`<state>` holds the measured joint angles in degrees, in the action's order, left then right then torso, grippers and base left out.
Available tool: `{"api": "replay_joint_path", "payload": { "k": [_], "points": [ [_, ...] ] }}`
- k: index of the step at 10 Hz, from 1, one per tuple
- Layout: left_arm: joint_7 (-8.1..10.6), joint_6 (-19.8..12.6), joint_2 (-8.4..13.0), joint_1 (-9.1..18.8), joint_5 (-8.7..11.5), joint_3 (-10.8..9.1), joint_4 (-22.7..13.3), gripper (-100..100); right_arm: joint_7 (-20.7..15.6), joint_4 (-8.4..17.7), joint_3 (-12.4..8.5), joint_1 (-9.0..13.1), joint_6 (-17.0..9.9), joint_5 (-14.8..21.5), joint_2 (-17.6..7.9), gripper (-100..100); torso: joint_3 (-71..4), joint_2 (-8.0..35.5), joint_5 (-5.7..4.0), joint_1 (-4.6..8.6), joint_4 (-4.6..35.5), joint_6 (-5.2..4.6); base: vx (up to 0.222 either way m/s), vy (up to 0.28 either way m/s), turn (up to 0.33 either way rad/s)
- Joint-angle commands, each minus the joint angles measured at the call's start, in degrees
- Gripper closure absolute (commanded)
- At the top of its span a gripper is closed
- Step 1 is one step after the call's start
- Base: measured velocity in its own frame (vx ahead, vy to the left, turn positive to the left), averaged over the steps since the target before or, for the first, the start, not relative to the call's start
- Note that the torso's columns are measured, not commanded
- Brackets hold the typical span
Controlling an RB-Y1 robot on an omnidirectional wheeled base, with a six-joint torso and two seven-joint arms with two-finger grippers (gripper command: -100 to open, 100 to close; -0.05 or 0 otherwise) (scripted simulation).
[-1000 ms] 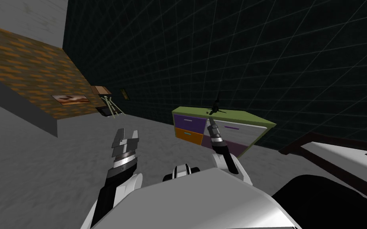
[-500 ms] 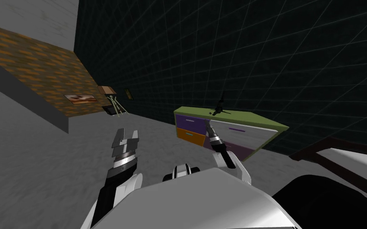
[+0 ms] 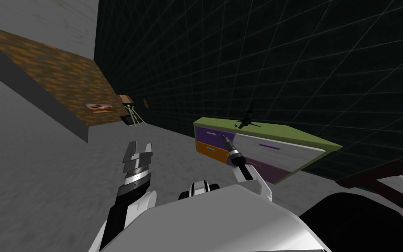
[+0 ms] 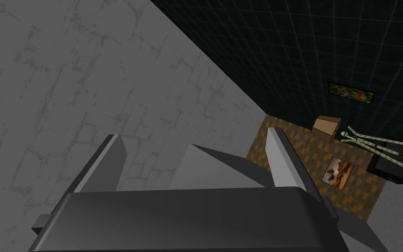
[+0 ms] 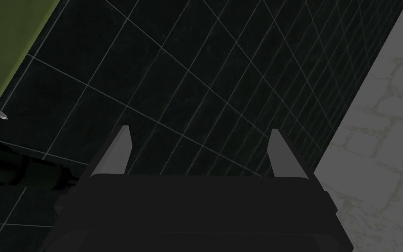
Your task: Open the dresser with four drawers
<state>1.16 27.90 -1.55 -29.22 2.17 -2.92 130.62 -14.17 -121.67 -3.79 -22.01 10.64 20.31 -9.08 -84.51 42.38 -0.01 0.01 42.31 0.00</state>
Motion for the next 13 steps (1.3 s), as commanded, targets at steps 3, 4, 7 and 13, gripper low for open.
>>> {"api": "replay_joint_path", "payload": {
  "k": [3, 4, 7, 13],
  "points": [
    [0.0, 0.0, 0.0, -0.01, 0.0, 0.0, 0.0, 0, -5.73, 4.99, -0.96, 2.94, -6.62, 7.55, -0.71, -100, -0.08, -0.1, 0.01, -0.01, -0.04, -0.04, 0.06, 0.018, 0.086],
    [0.0, 0.0, 0.0, 0.0, 0.0, 0.0, 0.0, 0, -7.46, 6.39, -1.16, 3.74, -8.62, 9.18, -0.77, -100, -0.05, -0.07, 0.0, 0.02, -0.02, 0.01, 0.062, 0.006, 0.136],
    [0.0, 0.0, 0.0, 0.0, 0.0, 0.0, 0.0, 0, -10.99, 9.36, -1.54, 5.37, -12.38, 13.91, -0.89, -100, -0.05, -0.08, 0.01, -0.03, -0.02, 0.0, 0.061, 0.014, 0.094],
    [0.0, 0.0, 0.0, 0.0, 0.0, 0.0, 0.0, 0, -16.31, 14.32, -2.03, 7.8, -18.91, 22.16, -1.11, -100, -0.05, -0.07, 0.01, 0.0, -0.02, -0.01, 0.049, 0.015, 0.077]
  ]
}}
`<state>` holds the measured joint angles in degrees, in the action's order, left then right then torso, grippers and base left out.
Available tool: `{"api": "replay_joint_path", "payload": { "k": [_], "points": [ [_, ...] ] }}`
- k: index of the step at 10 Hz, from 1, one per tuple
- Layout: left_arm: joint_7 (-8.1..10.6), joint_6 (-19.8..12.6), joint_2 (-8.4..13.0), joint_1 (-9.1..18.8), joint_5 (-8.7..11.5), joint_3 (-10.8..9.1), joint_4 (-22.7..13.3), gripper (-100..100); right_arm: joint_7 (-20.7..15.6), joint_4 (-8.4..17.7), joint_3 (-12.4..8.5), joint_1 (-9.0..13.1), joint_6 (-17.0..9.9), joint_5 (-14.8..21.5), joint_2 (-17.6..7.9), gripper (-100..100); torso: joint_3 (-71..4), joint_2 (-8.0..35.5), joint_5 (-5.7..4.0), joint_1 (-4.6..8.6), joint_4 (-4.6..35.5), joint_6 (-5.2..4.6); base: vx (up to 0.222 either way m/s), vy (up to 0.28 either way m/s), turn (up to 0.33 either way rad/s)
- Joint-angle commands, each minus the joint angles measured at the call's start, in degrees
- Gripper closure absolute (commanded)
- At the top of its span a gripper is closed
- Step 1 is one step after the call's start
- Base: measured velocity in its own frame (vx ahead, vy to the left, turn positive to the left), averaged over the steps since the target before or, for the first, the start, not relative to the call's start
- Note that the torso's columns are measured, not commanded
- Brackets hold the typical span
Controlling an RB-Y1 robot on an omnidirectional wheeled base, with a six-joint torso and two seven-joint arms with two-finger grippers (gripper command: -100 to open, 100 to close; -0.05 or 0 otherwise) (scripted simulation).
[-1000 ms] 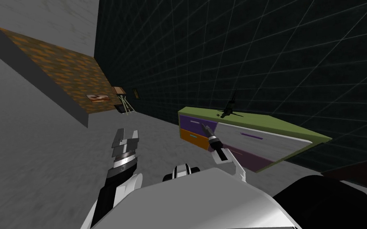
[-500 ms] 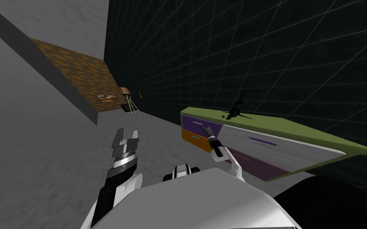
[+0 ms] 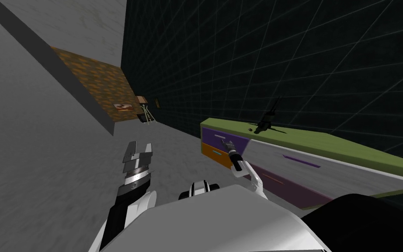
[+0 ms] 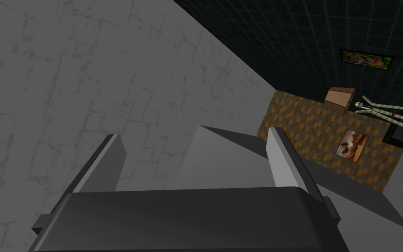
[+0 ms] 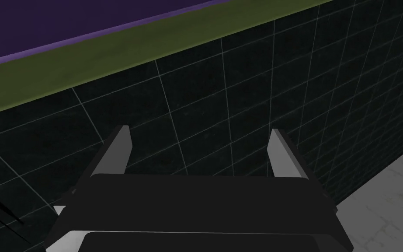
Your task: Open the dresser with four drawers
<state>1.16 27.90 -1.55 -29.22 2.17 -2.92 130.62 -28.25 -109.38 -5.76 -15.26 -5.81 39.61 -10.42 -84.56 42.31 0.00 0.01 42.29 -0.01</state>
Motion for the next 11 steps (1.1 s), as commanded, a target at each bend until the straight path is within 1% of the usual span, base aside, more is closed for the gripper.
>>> {"api": "replay_joint_path", "payload": {
  "k": [1, 2, 3, 4, 5, 6, 7, 8, 9, 10, 11],
  "points": [
    [0.0, 0.0, 0.0, 0.0, 0.0, 0.0, 0.0, 0, -3.99, 3.82, -0.2, 1.86, -4.06, 4.64, 0.17, -100, -0.03, -0.05, 0.0, -0.02, -0.01, 0.02, 0.061, 0.026, 0.177],
    [0.0, 0.0, 0.0, 0.0, 0.0, 0.0, 0.0, 0, -3.99, 3.82, -0.2, 1.86, -4.53, 5.63, 0.17, -100, -0.05, -0.08, 0.01, -0.06, -0.02, 0.03, 0.054, 0.015, 0.049],
    [0.0, 0.0, 0.0, 0.0, 0.0, 0.0, 0.0, 0, -5.75, 5.67, -0.32, 2.65, -6.6, 7.63, 0.13, -100, -0.03, -0.03, 0.01, 0.01, -0.01, -0.02, 0.067, 0.008, 0.077],
    [0.0, 0.0, 0.0, 0.0, 0.0, 0.0, 0.0, 0, -7.5, 7.59, -0.43, 3.44, -8.07, 9.58, 0.09, -100, -0.03, -0.06, -0.01, 0.02, -0.01, 0.02, 0.076, 0.017, 0.156],
    [0.0, 0.0, 0.0, 0.0, 0.0, 0.0, 0.0, 0, -7.5, 7.59, -0.43, 3.44, -8.67, 10.57, 0.09, -100, -0.04, -0.07, 0.0, -0.02, -0.02, 0.02, 0.056, 0.019, 0.059],
    [0.0, 0.0, 0.0, 0.0, 0.0, 0.0, 0.0, 0, -9.23, 9.57, -0.52, 4.23, -10.25, 13.02, 0.06, -100, 0.01, 0.02, 0.01, -0.03, 0.0, -0.02, 0.058, 0.013, 0.1],
    [0.0, 0.0, 0.0, 0.0, 0.0, 0.0, 0.0, 0, -9.23, 9.57, -0.52, 4.23, -10.72, 13.02, 0.06, -100, 0.01, 0.01, 0.0, -0.01, 0.01, 0.02, 0.044, 0.007, 0.05],
    [0.0, 0.0, 0.0, 0.0, 0.0, 0.0, 0.0, 0, -10.95, 11.61, -0.59, 5.0, -12.76, 15.4, 0.03, -100, 0.03, 0.05, 0.0, 0.02, 0.01, -0.01, 0.05, 0.013, 0.082],
    [0.0, 0.0, 0.0, 0.0, 0.0, 0.0, 0.0, 0, -10.95, 11.61, -0.59, 5.0, -12.76, 15.46, 0.03, -100, 0.0, -0.01, 0.0, -0.01, 0.0, 0.02, 0.041, 0.014, 0.053],
    [0.0, 0.0, 0.0, 0.0, 0.0, 0.0, 0.0, 0, -12.64, 13.68, -0.66, 5.76, -14.79, 17.87, -0.02, -100, 0.0, -0.01, 0.0, -0.02, -0.01, 0.0, 0.049, 0.018, 0.113],
    [0.0, 0.0, 0.0, 0.0, 0.0, 0.0, 0.0, 0, -12.64, 13.68, -0.66, 5.76, -14.79, 17.87, -0.02, -100, -0.02, -0.04, 0.01, -0.04, -0.01, 0.02, 0.046, 0.011, 0.052]
  ]
}}
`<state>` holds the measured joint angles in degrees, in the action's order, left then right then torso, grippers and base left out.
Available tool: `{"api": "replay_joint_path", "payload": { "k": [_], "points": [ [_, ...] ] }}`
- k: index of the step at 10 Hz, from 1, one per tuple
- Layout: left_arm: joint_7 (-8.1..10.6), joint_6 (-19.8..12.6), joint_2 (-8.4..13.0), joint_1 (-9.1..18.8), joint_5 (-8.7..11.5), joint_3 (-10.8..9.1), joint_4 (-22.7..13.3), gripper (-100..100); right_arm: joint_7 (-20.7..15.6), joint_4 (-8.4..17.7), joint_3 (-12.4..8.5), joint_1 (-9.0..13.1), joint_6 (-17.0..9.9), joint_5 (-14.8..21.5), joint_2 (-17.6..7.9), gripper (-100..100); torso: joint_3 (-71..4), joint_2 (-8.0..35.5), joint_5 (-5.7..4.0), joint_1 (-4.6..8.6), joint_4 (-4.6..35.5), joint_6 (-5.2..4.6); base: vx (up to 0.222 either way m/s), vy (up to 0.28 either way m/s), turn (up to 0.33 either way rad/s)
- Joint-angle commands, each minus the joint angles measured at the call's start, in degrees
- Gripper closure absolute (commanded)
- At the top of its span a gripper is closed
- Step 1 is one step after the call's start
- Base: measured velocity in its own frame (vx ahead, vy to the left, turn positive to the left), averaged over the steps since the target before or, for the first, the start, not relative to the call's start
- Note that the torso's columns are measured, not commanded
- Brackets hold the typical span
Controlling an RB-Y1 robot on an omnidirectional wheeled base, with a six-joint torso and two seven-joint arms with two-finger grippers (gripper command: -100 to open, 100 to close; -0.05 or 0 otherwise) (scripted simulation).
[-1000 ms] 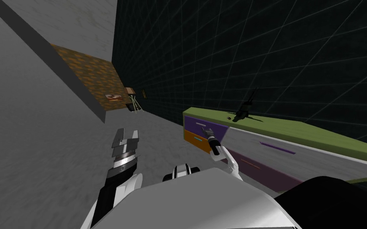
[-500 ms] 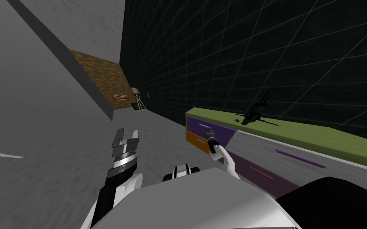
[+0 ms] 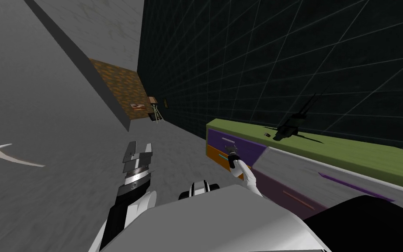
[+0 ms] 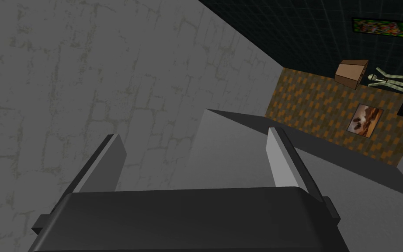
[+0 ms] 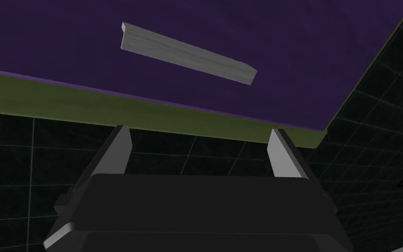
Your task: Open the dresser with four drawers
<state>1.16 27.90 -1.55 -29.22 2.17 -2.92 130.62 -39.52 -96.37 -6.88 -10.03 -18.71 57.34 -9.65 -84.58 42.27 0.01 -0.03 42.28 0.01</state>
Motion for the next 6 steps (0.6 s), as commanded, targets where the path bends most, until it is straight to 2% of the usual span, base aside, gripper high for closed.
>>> {"api": "replay_joint_path", "payload": {
  "k": [1, 2, 3, 5, 6],
  "points": [
    [0.0, 0.0, 0.0, 0.0, 0.0, 0.0, 0.0, 0, -3.04, 2.75, 0.41, 1.27, -3.77, 2.53, -0.88, -100, 0.0, 0.02, 0.0, 0.05, 0.01, -0.03, 0.053, 0.01, 0.103],
    [0.0, 0.0, 0.0, 0.0, 0.0, 0.0, 0.0, 0, -4.68, 4.55, 0.37, 2.0, -5.19, 4.46, -0.99, -100, -0.01, -0.01, -0.01, 0.05, 0.0, 0.0, 0.073, 0.018, 0.136],
    [0.0, 0.0, 0.0, 0.0, 0.0, 0.0, 0.0, 0, -4.68, 4.84, 0.37, 2.0, -5.84, 4.87, -0.99, -100, -0.04, -0.06, 0.0, 0.02, -0.02, 0.0, 0.055, 0.016, 0.058],
    [0.0, 0.0, 0.0, 0.0, 0.0, 0.0, 0.0, 0, -7.83, 8.91, 0.3, 3.38, -9.14, 9.24, -1.33, -100, 0.03, 0.05, 0.0, 0.03, 0.02, -0.01, 0.062, 0.014, 0.115],
    [0.0, 0.0, 0.0, 0.0, 0.0, 0.0, 0.0, 0, -7.83, 8.91, 0.3, 3.38, -9.61, 9.4, -1.33, -100, 0.0, -0.01, -0.01, 0.04, 0.0, 0.0, 0.057, 0.01, 0.07]
  ]
}}
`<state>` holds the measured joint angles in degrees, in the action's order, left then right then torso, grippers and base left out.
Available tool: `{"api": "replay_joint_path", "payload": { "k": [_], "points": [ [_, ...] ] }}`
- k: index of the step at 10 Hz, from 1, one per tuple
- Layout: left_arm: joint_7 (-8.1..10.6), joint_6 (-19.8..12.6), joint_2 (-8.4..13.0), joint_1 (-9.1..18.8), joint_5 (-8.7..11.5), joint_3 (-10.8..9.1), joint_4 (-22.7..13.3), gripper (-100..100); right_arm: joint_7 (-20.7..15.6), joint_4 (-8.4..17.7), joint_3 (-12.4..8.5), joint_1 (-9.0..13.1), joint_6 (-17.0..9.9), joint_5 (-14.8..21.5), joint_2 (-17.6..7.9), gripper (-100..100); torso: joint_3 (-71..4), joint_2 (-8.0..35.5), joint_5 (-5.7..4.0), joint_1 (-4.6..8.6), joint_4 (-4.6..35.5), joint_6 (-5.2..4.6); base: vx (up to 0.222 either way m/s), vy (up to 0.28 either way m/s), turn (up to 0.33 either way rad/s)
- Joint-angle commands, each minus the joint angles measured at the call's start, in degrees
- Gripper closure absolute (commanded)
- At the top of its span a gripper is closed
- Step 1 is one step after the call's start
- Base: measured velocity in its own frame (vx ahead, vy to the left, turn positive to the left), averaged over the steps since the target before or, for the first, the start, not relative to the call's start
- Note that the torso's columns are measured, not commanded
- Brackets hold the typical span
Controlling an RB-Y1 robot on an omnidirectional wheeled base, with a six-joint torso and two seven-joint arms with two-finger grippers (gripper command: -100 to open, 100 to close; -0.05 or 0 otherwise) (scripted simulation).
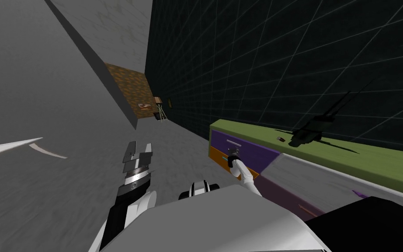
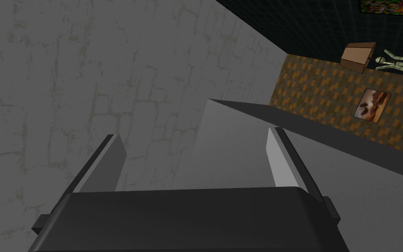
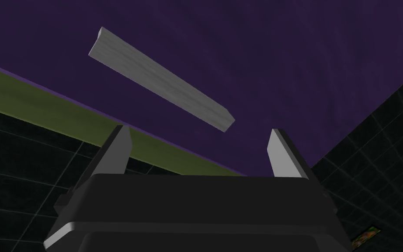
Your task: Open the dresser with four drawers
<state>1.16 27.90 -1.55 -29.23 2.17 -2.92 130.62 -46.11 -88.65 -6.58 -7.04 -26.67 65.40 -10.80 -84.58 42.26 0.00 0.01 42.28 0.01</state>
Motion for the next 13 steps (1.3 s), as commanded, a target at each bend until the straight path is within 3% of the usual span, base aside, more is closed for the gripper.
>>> {"api": "replay_joint_path", "payload": {
  "k": [1, 3, 4, 6, 7, 13],
  "points": [
    [0.0, 0.0, 0.0, 0.0, 0.0, 0.0, 0.0, 0, -2.74, 3.13, -0.02, 1.05, -3.44, 3.5, -0.42, -100, 0.02, 0.04, 0.0, 0.0, 0.0, -0.03, 0.048, 0.01, 0.079],
    [0.0, 0.0, 0.0, 0.0, 0.0, 0.0, 0.0, 0, -5.53, 6.71, -0.06, 2.25, -6.77, 7.52, -1.05, -100, 0.0, 0.0, 0.0, -0.01, 0.0, -0.01, 0.071, 0.014, 0.132],
    [0.0, 0.0, 0.0, 0.0, 0.0, 0.0, 0.0, 0, -5.53, 6.71, -0.06, 2.25, -6.77, 7.52, -1.05, -100, -0.02, -0.02, 0.01, -0.04, -0.01, -0.02, 0.054, 0.019, 0.044],
    [0.0, 0.0, 0.0, 0.0, 0.0, 0.0, 0.0, 0, -8.0, 9.78, -0.11, 3.29, -9.69, 11.07, -1.87, -100, 0.04, 0.07, 0.01, -0.02, 0.01, -0.01, 0.05, 0.02, 0.097],
    [0.0, 0.0, 0.0, 0.0, 0.0, 0.0, 0.0, 0, -8.0, 9.78, -0.11, 3.29, -9.69, 11.07, -1.87, -100, 0.03, 0.06, 0.0, -0.01, 0.01, -0.01, 0.036, 0.007, 0.038],
    [0.0, 0.0, 0.0, 0.0, 0.0, 0.0, 0.0, 0, -13.07, 15.56, -0.27, 5.39, -15.61, 18.35, -4.84, -100, 0.03, 0.06, 0.0, -0.01, 0.01, -0.02, 0.045, 0.005, 0.071]
  ]
}}
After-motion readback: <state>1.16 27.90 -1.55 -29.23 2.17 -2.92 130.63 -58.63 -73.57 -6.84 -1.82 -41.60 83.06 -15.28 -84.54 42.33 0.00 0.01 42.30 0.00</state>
